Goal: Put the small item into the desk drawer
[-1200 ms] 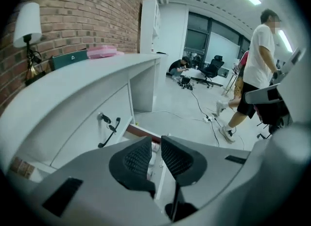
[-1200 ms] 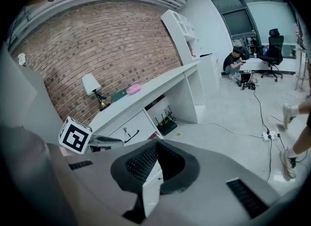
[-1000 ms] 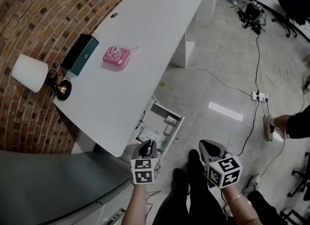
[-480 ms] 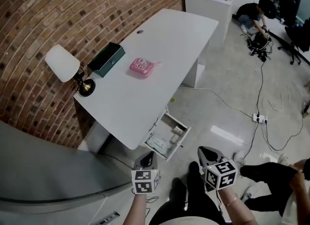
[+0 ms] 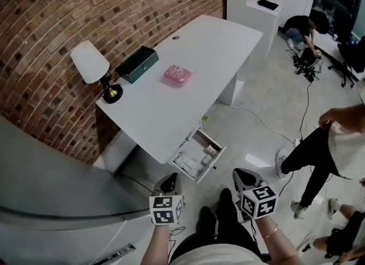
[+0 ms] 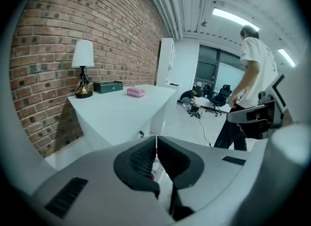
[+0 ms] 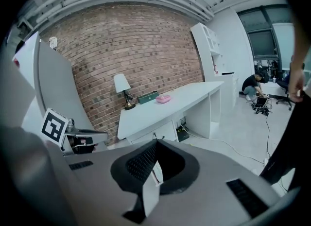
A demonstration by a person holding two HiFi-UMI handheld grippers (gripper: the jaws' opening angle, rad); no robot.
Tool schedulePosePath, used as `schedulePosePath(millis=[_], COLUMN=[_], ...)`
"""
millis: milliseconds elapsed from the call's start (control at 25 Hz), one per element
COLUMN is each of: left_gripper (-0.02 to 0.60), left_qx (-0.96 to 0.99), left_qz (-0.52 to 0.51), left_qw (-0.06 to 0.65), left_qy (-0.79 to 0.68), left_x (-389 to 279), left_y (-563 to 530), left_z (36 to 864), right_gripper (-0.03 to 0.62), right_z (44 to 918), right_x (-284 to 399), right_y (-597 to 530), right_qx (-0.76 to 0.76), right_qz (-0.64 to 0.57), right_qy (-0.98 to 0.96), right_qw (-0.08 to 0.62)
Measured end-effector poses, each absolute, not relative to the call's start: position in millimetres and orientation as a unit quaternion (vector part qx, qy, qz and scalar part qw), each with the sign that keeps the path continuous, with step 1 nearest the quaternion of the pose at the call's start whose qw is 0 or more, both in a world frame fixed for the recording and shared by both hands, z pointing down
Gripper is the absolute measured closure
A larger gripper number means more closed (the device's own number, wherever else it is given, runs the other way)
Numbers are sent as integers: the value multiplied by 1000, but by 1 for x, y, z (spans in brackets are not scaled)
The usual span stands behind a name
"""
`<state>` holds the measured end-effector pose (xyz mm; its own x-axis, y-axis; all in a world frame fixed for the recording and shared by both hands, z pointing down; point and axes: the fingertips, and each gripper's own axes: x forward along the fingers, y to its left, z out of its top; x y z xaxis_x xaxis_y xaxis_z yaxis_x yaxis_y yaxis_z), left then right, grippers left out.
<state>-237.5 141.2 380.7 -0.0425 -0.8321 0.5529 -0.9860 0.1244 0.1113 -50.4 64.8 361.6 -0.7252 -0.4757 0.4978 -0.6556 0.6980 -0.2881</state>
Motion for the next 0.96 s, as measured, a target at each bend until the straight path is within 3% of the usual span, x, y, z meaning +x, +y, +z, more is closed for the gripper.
schedulePosePath(millis=[960], left_gripper=[554], left_qx=[652], left_qz=[123], left_qw=[233], left_qy=[-711], left_x=[-254], left_y=[163], left_z=[353], right_gripper=[588], right_z=[328], right_x=[-56], right_y=[89], right_qx=[336], right_qz=[195], right_qy=[-903], right_qw=[184])
